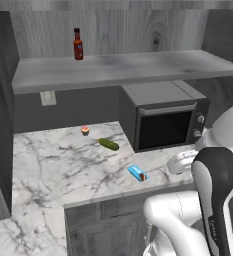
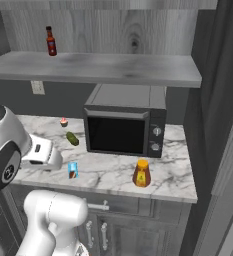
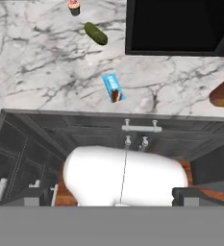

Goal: Pick the honey bottle and bar from the counter and place them in the cabinets closest to them.

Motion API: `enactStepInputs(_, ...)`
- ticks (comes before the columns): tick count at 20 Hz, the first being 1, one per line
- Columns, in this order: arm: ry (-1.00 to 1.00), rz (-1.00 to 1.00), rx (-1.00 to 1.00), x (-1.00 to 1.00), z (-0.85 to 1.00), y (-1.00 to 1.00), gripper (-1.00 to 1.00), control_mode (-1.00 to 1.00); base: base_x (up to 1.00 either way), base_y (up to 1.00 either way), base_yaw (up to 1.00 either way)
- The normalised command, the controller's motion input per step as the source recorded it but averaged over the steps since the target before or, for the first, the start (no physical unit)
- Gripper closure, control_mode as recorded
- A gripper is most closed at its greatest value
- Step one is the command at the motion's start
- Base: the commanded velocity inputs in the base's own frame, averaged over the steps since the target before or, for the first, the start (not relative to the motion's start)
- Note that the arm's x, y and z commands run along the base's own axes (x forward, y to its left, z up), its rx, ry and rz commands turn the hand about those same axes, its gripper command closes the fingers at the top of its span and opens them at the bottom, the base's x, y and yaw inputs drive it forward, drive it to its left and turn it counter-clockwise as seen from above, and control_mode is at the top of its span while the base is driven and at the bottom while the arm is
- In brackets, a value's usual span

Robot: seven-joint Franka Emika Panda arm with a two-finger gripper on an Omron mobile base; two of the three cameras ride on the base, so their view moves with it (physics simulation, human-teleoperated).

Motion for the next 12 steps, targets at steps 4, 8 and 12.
enactStepInputs(4,-0.19,0.01,0.0,0.02,-0.33,0.0,-1.0,-1.0,0.0,0.0,0.0)
enactStepInputs(8,-0.26,0.03,0.0,0.0,-0.31,0.01,-1.0,-1.0,0.0,0.0,0.0)
enactStepInputs(12,-0.26,0.03,0.0,0.0,-0.36,0.05,-1.0,-1.0,0.0,0.0,0.0)
